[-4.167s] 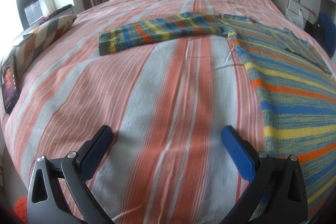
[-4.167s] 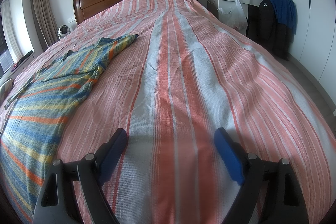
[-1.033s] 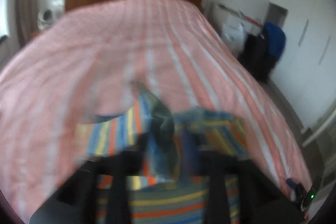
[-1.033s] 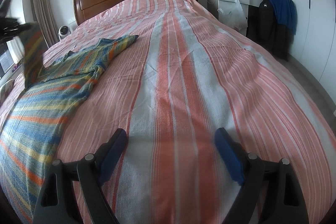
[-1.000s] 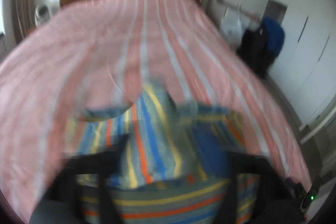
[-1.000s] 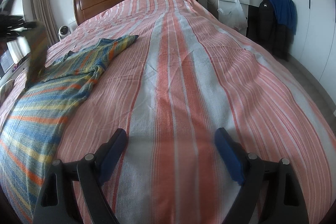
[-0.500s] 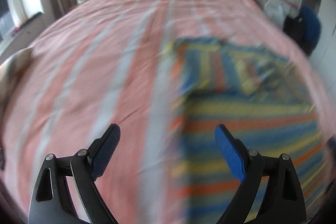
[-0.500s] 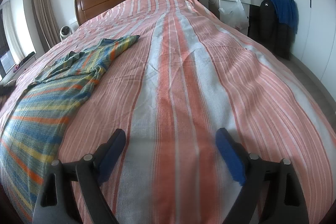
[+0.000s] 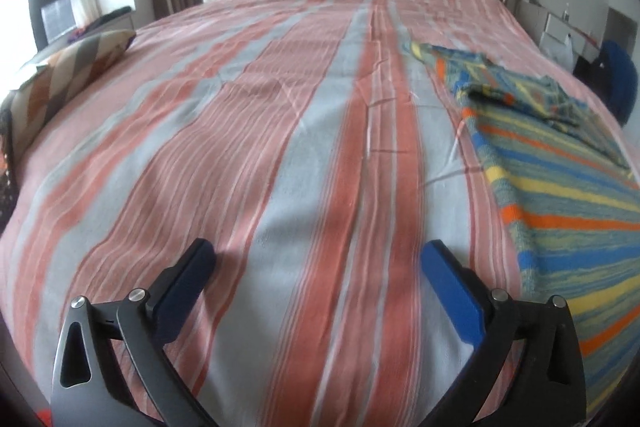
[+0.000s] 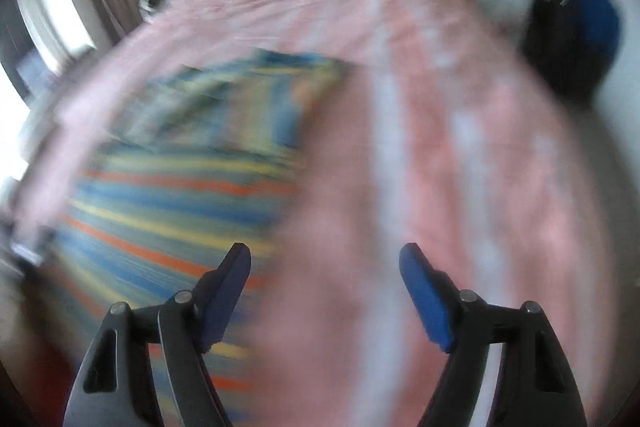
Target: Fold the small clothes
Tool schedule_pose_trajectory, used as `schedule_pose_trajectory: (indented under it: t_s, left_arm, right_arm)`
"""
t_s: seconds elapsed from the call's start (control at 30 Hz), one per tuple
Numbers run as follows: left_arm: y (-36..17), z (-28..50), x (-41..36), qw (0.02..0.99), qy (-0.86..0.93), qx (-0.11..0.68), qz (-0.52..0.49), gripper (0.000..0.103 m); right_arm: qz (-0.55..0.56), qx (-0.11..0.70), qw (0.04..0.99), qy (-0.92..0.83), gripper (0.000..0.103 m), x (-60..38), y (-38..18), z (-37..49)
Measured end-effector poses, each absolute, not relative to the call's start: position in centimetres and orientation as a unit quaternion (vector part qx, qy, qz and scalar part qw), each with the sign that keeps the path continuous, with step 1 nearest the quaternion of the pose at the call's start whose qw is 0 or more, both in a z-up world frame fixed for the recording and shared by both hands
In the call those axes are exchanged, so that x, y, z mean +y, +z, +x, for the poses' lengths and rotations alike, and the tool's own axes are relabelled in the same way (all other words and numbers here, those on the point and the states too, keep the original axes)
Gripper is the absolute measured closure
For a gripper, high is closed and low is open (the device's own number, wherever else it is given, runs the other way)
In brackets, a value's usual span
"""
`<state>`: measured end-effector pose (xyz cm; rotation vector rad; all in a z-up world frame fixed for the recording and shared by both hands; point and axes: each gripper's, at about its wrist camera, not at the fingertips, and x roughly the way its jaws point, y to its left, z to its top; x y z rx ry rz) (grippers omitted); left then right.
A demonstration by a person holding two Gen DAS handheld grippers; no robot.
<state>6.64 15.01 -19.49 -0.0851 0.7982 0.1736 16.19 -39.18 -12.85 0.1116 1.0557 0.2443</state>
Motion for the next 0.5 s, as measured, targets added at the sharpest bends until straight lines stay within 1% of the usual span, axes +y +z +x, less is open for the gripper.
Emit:
schedule_pose_trajectory:
  t_s: [0.03,0.07,0.1,0.17,0.23,0.33,0.4,0.5]
  left_arm:
    - [-19.4,6.6,15.1,0.917,0.084,0.388,-0.042,0.0]
    - [-19.4,6.7,15.3,0.917,0.082,0.388,-0.045,0.0]
    - [-19.5,6.7,15.4,0.917,0.081,0.387,-0.048,0.0]
    - [-19.5,6.5,15.5,0.918,0.079,0.385,-0.05,0.0]
    - [-19.6,6.3,15.6,0.919,0.079,0.383,-0.048,0.0]
    - [-19.6,6.2,15.6,0.92,0.079,0.381,-0.048,0.0]
    - [-19.7,6.2,15.6,0.92,0.078,0.381,-0.049,0.0]
    - [-19.7,6.3,15.6,0.92,0.079,0.381,-0.049,0.0]
  right_arm:
    - [0.121,0.513,0.836,0.152,0.031,-37.8,-12.3,17.5]
    - [0.185,0.52,0.814,0.179,0.04,-36.6,-12.4,18.8]
    - [0.236,0.524,0.794,0.197,0.044,-35.5,-13.0,20.0]
    - [0.309,0.531,0.759,0.214,0.058,-33.1,-14.9,22.6]
    - [0.346,0.525,0.751,0.203,0.064,-31.3,-17.3,25.1]
    - [0.368,0.517,0.756,0.159,0.068,-30.4,-20.3,28.2]
    - [0.405,0.51,0.743,0.152,0.07,-30.4,-22.0,29.4]
    - [0.414,0.509,0.741,0.141,0.072,-29.9,-23.0,30.9]
